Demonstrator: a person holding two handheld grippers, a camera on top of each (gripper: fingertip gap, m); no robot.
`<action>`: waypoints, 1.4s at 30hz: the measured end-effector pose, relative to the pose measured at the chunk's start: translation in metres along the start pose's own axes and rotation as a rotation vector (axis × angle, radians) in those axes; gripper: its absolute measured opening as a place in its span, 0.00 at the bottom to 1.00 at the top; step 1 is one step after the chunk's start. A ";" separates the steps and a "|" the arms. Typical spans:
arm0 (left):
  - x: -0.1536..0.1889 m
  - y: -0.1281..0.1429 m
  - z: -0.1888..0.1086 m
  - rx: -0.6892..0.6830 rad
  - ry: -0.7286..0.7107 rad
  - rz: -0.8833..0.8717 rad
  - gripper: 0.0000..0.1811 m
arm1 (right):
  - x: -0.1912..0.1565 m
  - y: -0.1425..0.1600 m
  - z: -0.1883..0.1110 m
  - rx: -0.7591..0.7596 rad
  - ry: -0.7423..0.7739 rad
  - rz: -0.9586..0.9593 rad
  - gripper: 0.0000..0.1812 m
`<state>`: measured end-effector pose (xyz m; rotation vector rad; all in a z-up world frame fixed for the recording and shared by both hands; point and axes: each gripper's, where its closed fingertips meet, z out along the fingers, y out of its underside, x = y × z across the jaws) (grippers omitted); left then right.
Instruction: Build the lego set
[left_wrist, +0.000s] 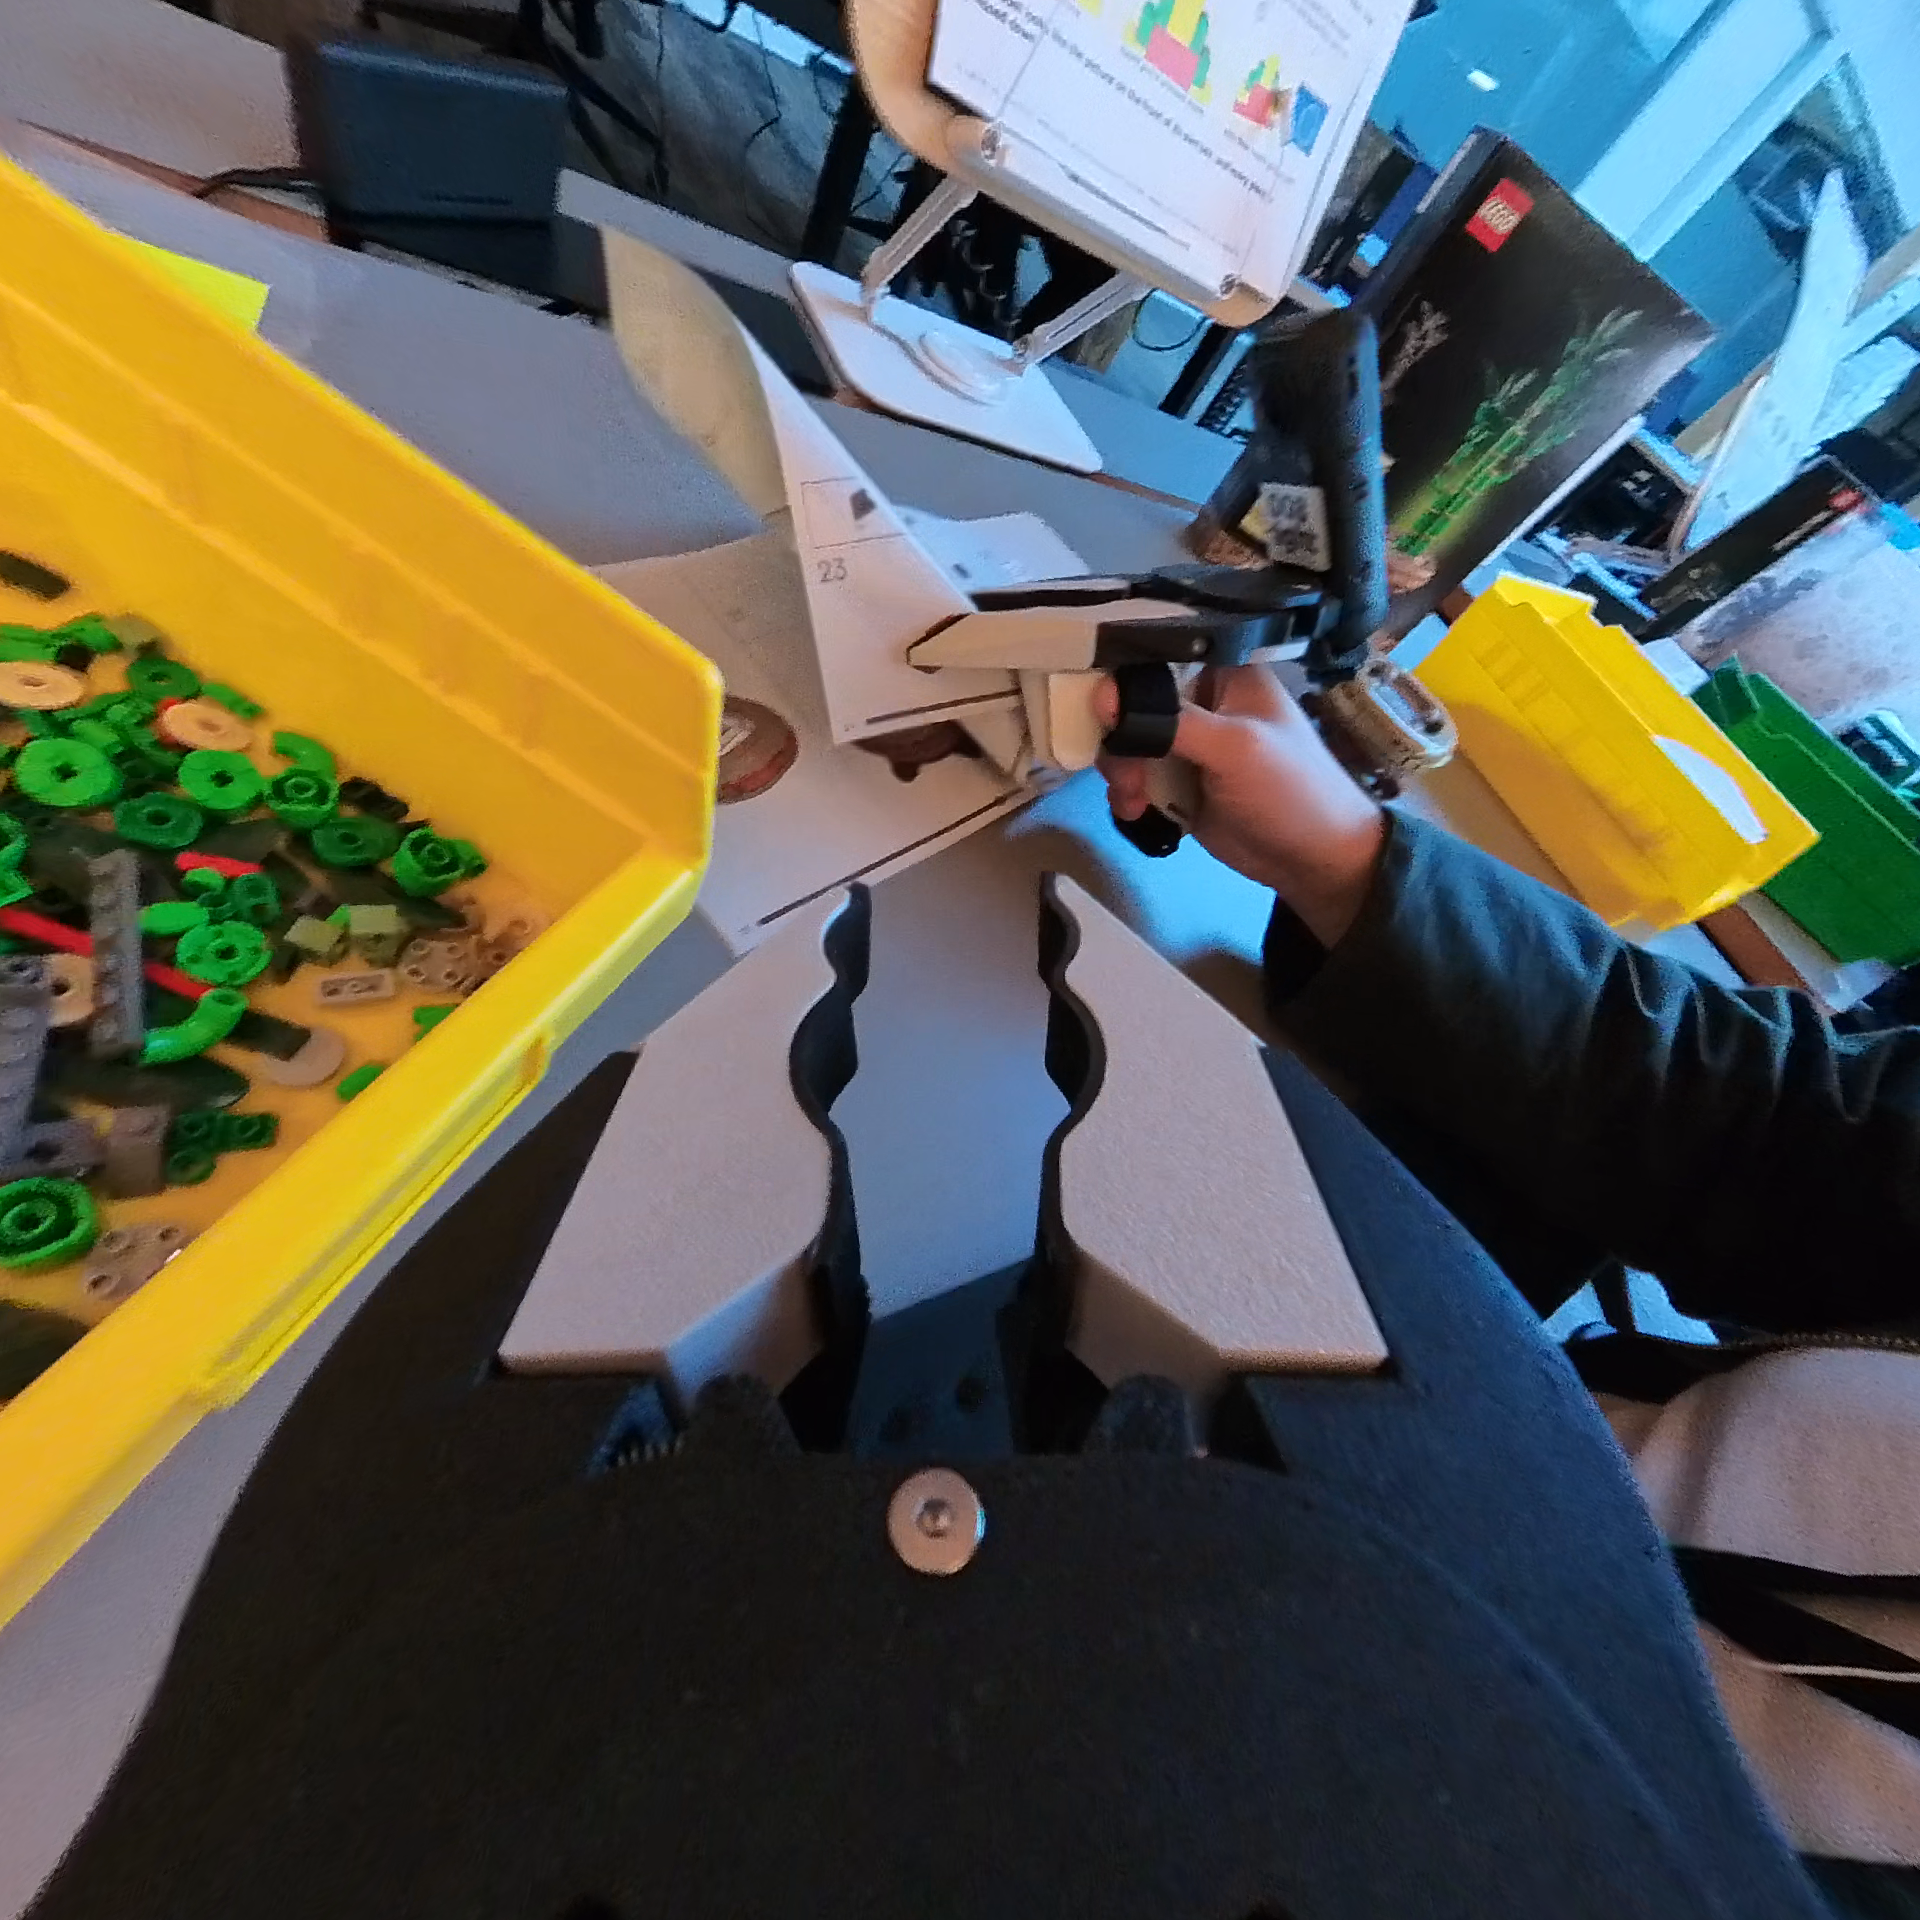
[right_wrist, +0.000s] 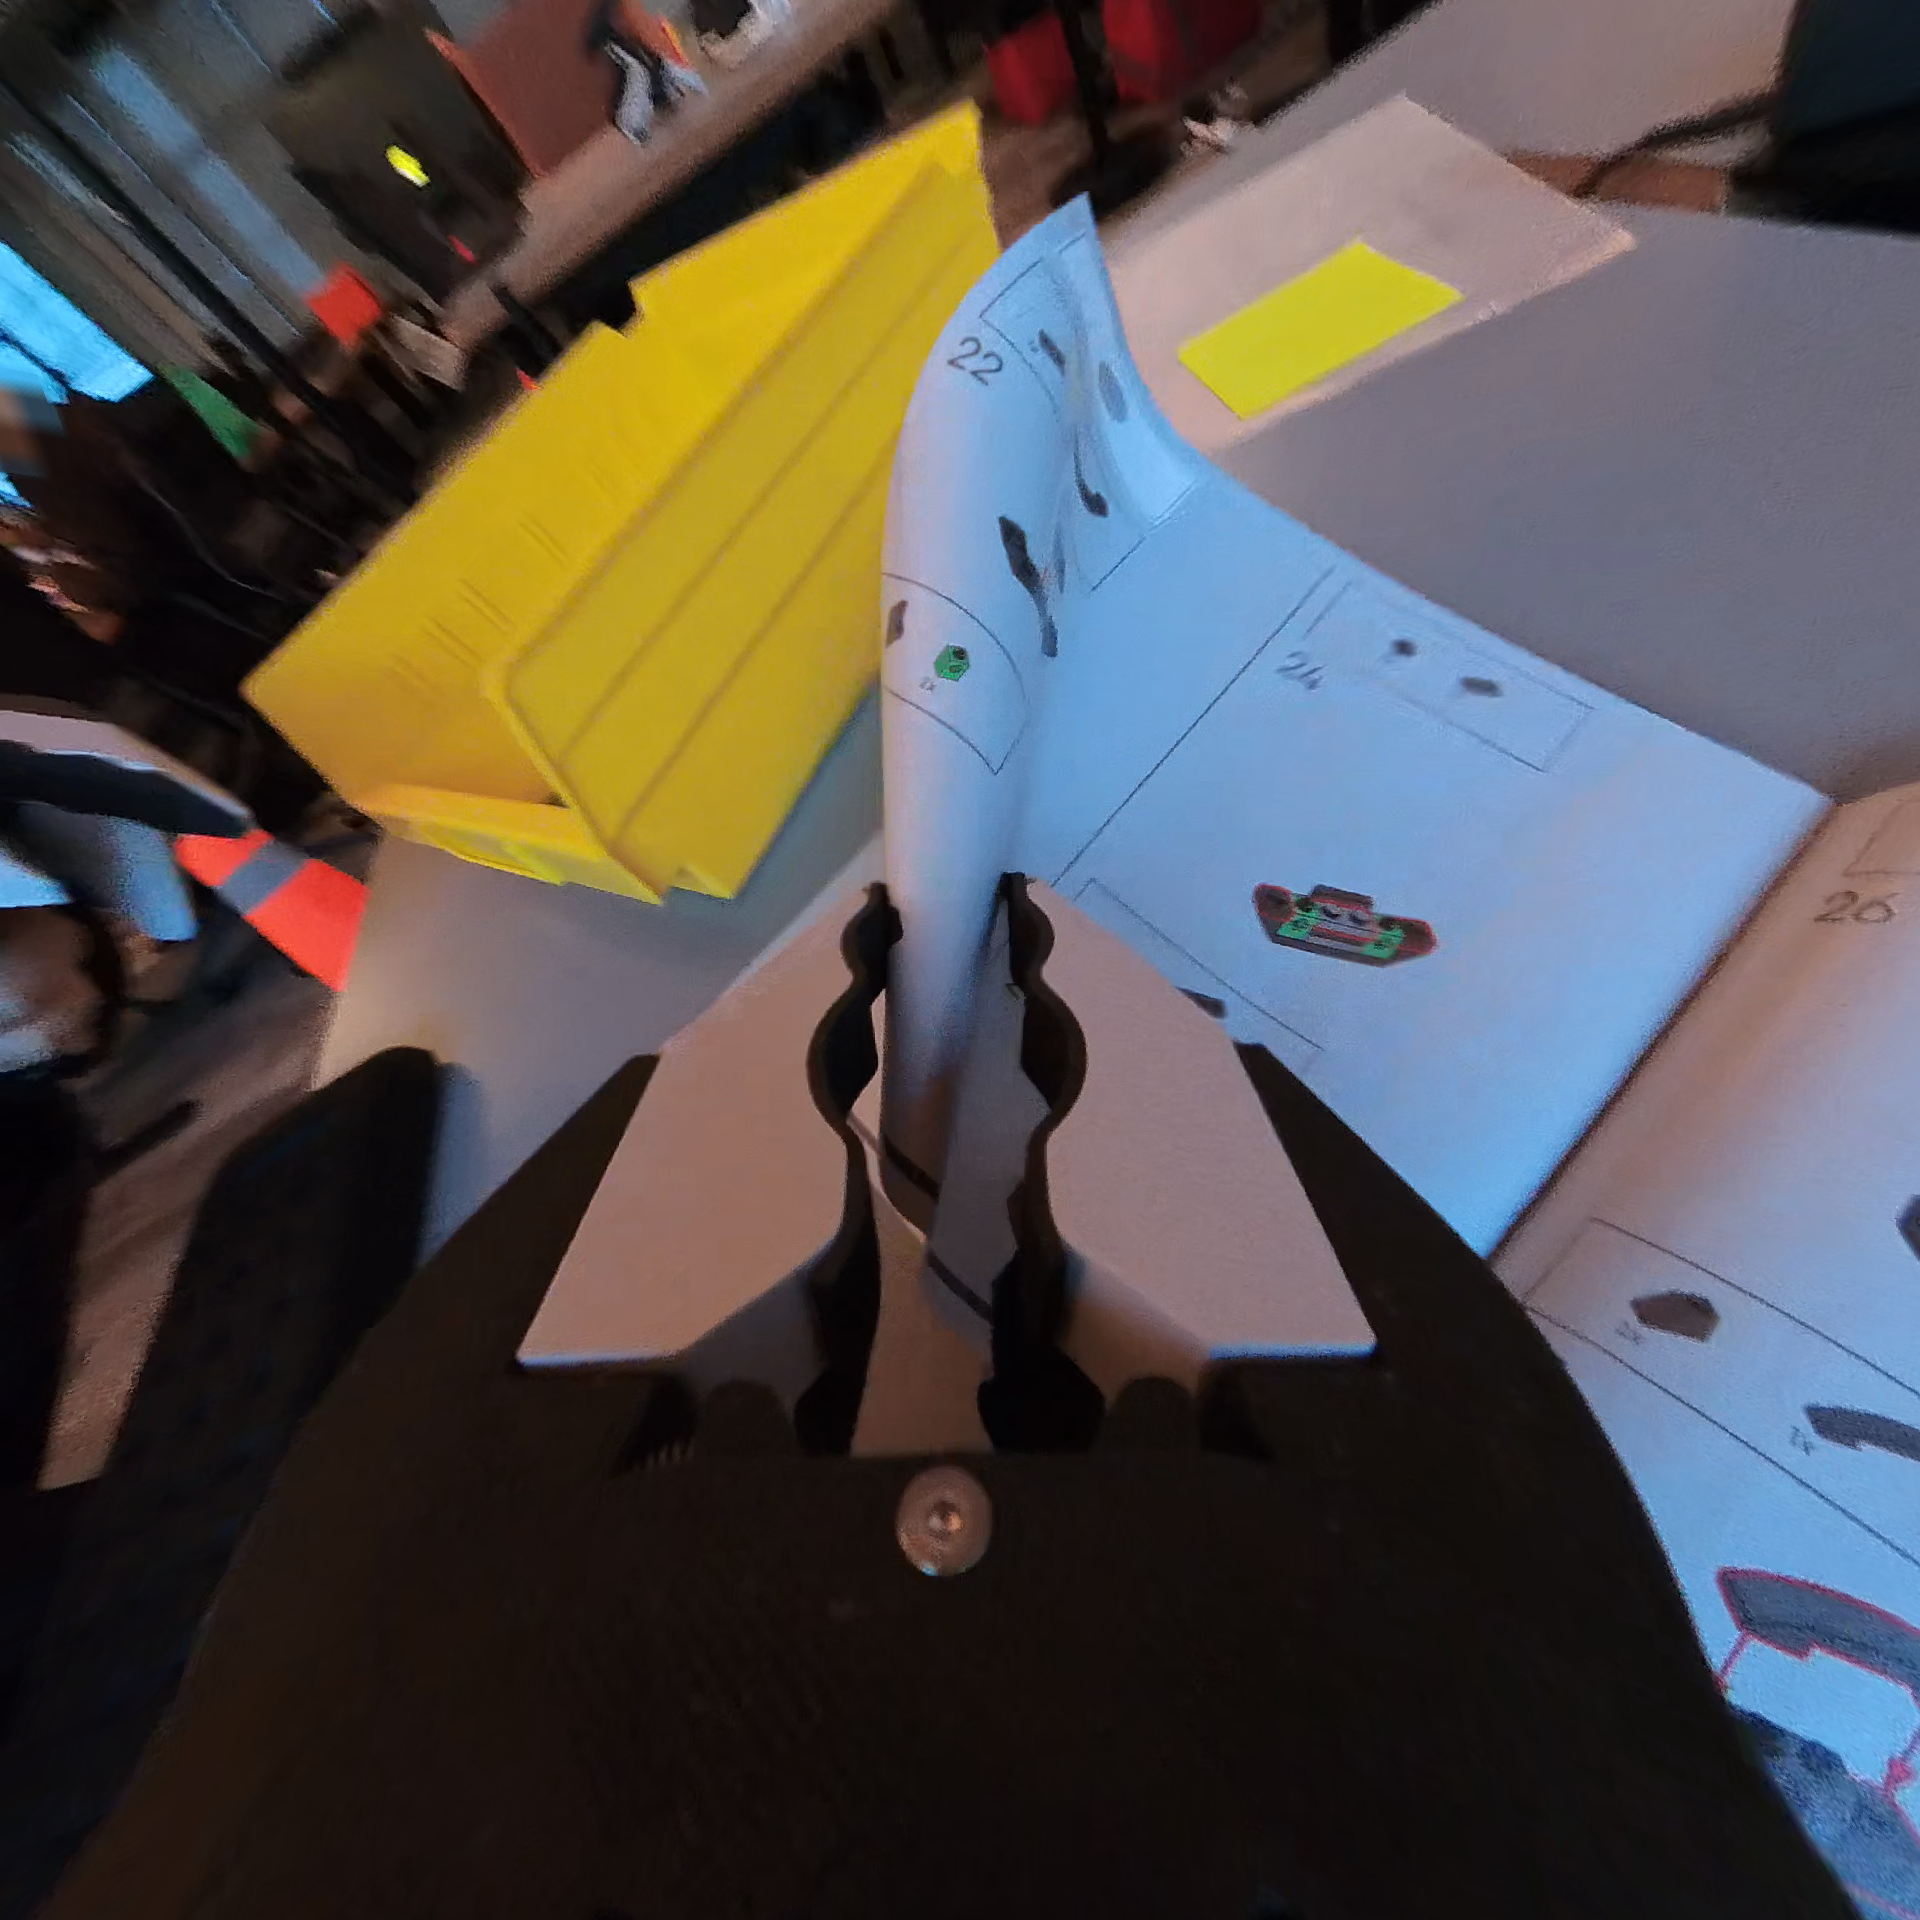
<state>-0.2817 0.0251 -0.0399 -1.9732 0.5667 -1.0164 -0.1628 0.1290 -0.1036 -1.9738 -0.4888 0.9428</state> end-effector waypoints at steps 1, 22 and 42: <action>0.005 -0.003 0.005 0.009 0.027 0.005 0.17 | -0.002 -0.003 -0.003 0.015 -0.022 0.001 0.11; 0.000 -0.064 0.153 -0.159 0.073 -0.056 0.26 | -0.007 -0.012 -0.042 0.130 -0.214 0.012 0.14; 0.031 -0.053 0.179 -0.215 0.210 -0.240 0.00 | -0.013 0.001 -0.056 -0.018 0.493 -0.856 0.31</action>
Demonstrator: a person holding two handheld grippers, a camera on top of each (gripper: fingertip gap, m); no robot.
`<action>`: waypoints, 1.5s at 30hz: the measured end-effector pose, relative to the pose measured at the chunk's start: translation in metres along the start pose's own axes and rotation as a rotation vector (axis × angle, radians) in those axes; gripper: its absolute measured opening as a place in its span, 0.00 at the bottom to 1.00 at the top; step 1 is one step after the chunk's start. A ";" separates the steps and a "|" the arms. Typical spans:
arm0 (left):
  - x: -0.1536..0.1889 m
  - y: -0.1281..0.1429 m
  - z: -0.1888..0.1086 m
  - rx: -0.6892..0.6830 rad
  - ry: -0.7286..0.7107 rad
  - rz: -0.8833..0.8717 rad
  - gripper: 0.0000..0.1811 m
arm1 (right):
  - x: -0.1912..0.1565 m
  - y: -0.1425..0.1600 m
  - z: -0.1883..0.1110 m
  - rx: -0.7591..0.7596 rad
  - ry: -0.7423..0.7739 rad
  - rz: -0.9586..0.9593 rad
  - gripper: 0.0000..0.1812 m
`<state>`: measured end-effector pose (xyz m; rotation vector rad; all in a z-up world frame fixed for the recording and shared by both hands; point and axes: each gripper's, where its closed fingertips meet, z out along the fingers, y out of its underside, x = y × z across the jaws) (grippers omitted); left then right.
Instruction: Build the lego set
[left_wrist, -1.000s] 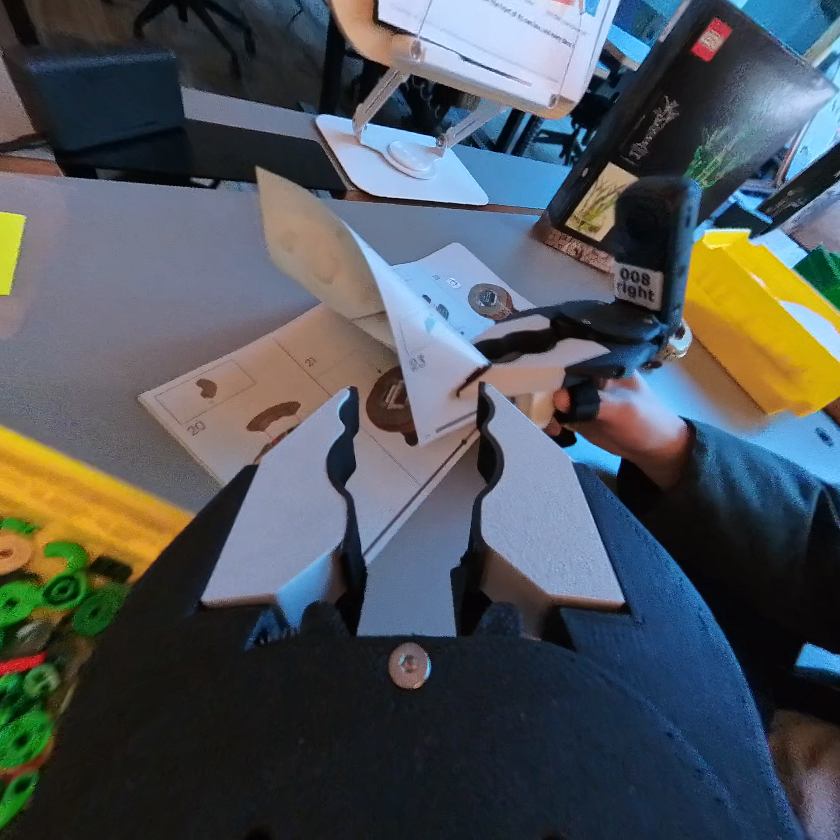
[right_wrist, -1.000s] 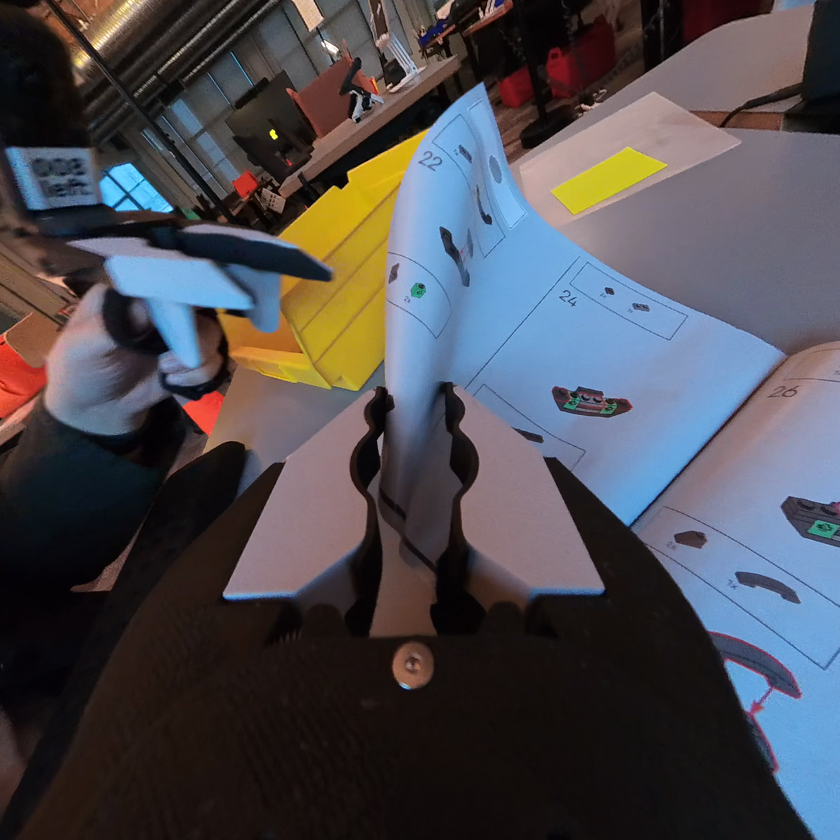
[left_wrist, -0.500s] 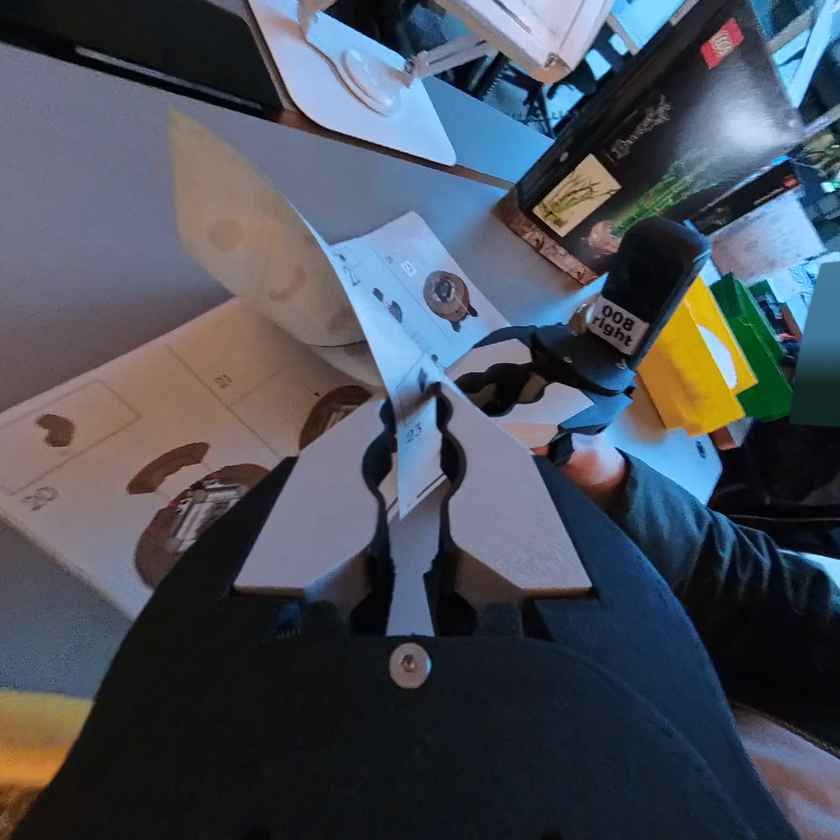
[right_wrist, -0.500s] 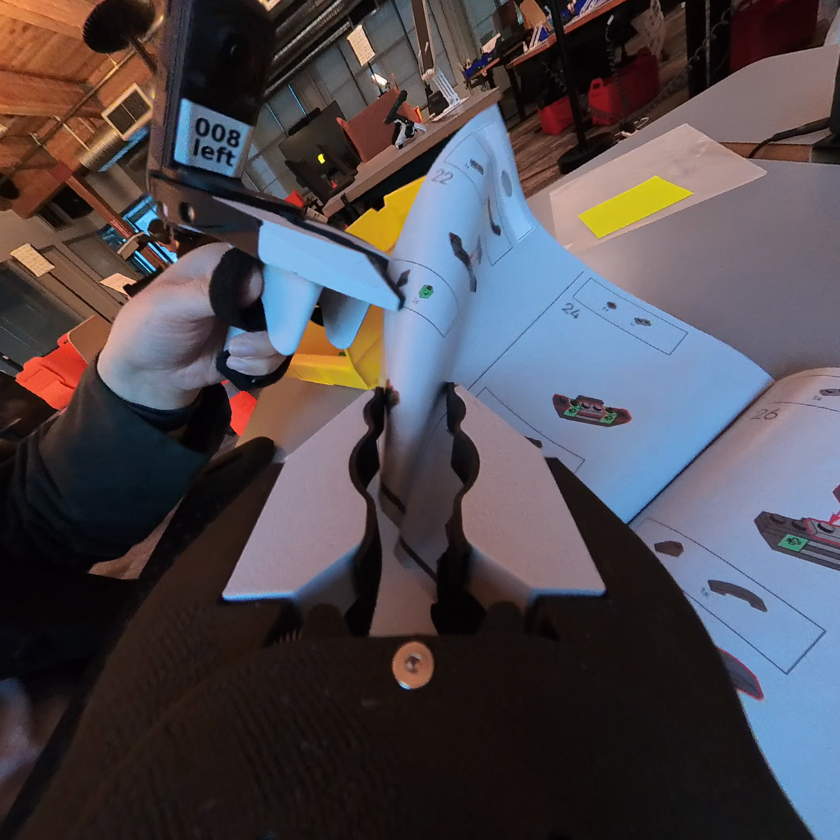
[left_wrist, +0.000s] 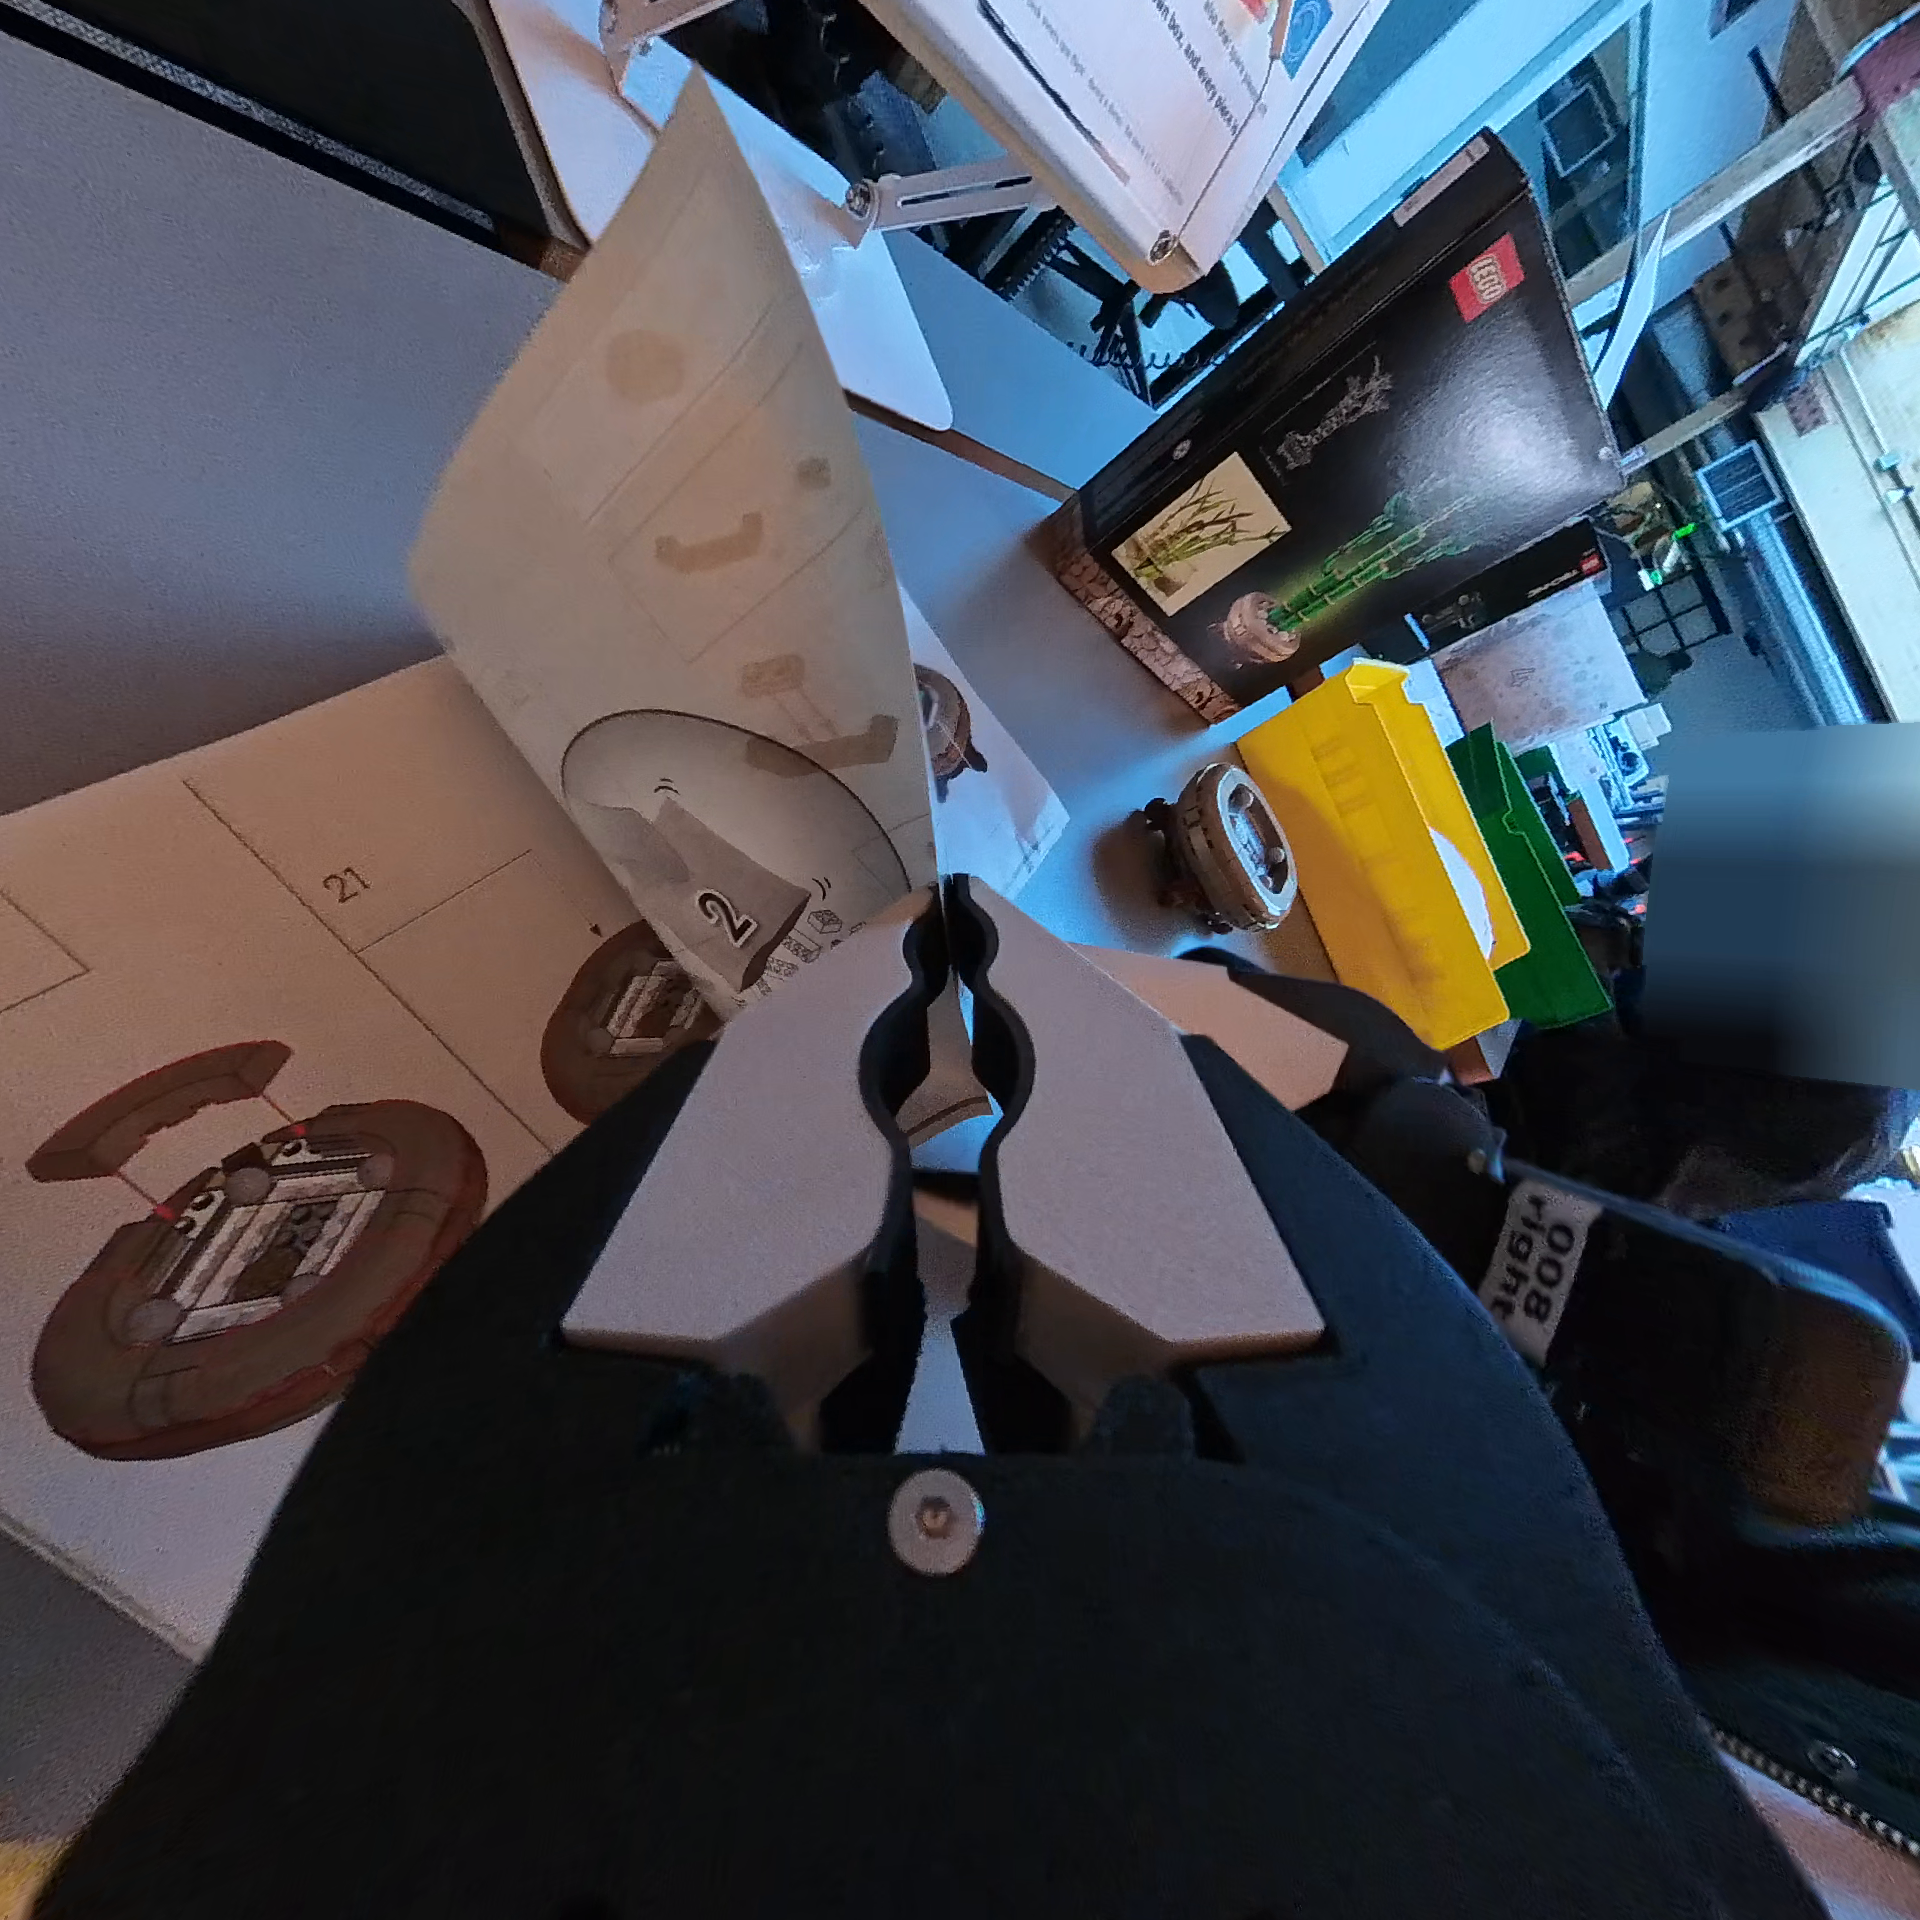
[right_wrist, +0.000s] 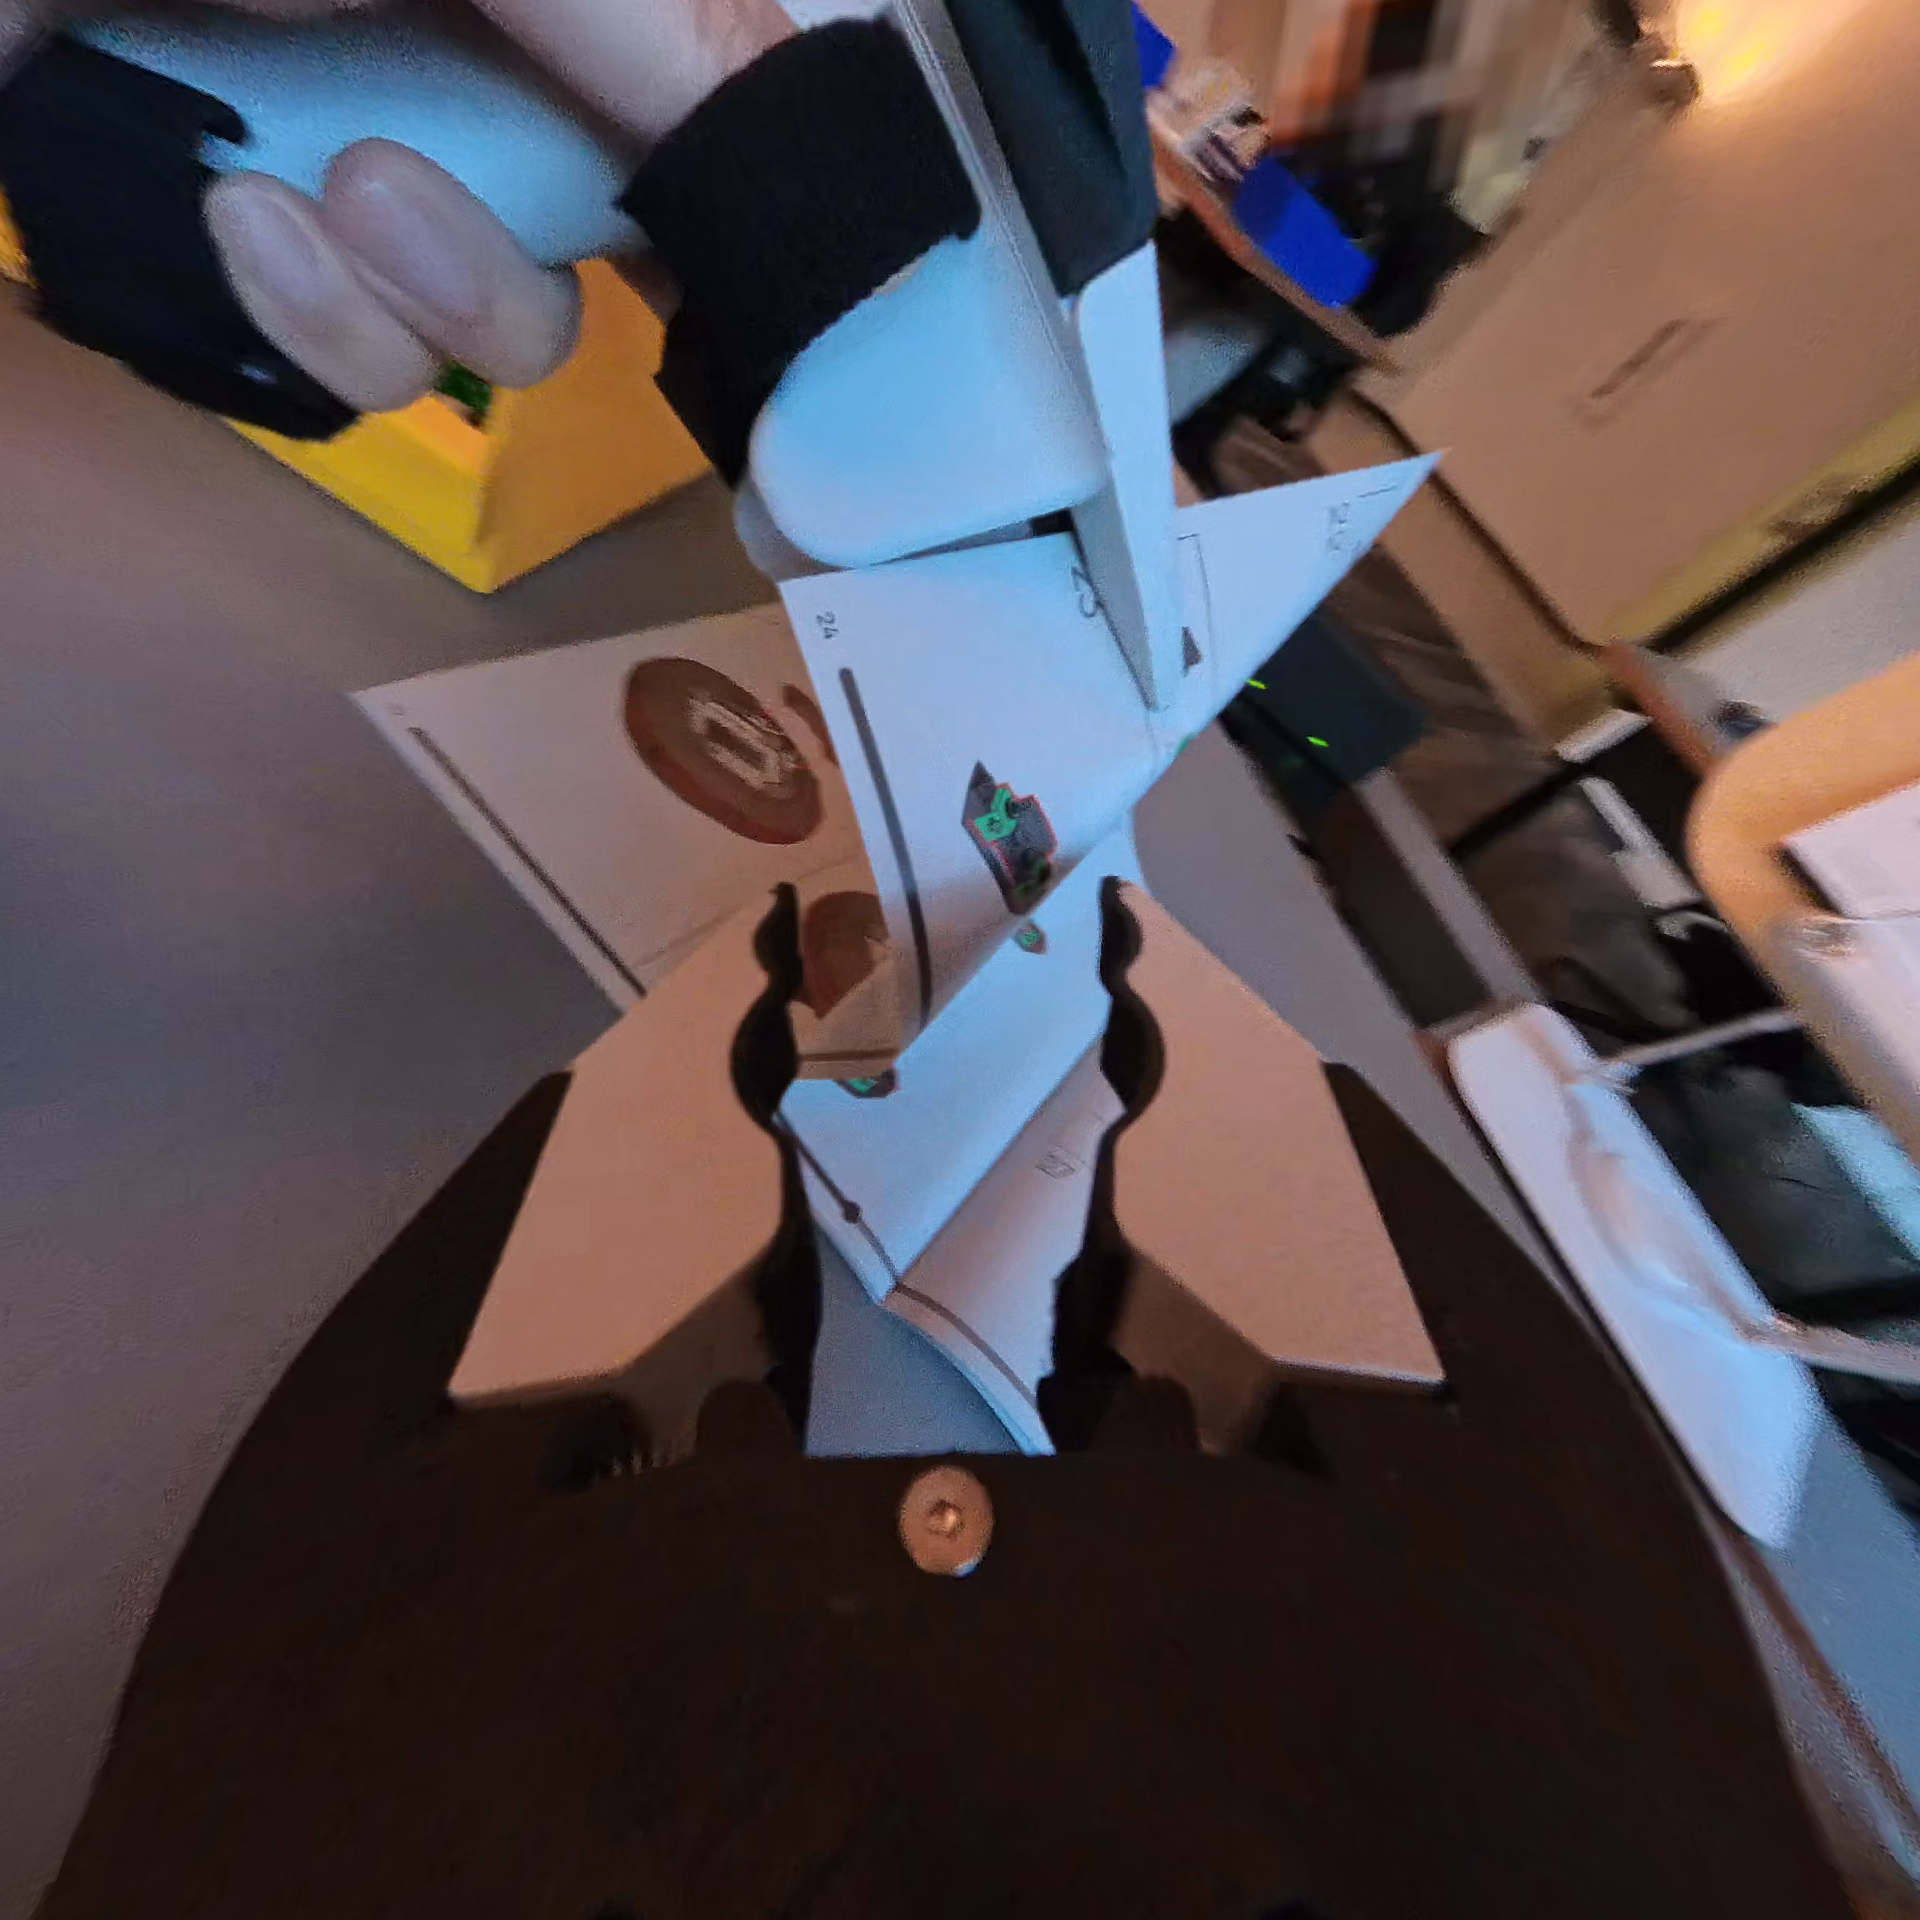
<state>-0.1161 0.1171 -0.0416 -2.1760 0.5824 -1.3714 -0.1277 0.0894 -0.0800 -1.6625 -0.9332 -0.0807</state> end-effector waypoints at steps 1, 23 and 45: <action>0.001 -0.001 0.000 0.003 0.001 -0.002 0.00 | 0.004 0.001 -0.001 -0.027 0.039 -0.020 0.27; -0.012 0.061 -0.022 -0.035 -0.178 0.159 0.00 | 0.089 0.114 -0.062 -0.098 0.092 0.723 0.02; -0.079 0.097 0.014 -0.299 -0.581 0.507 0.00 | 0.034 0.112 -0.009 -0.409 -0.089 0.424 0.00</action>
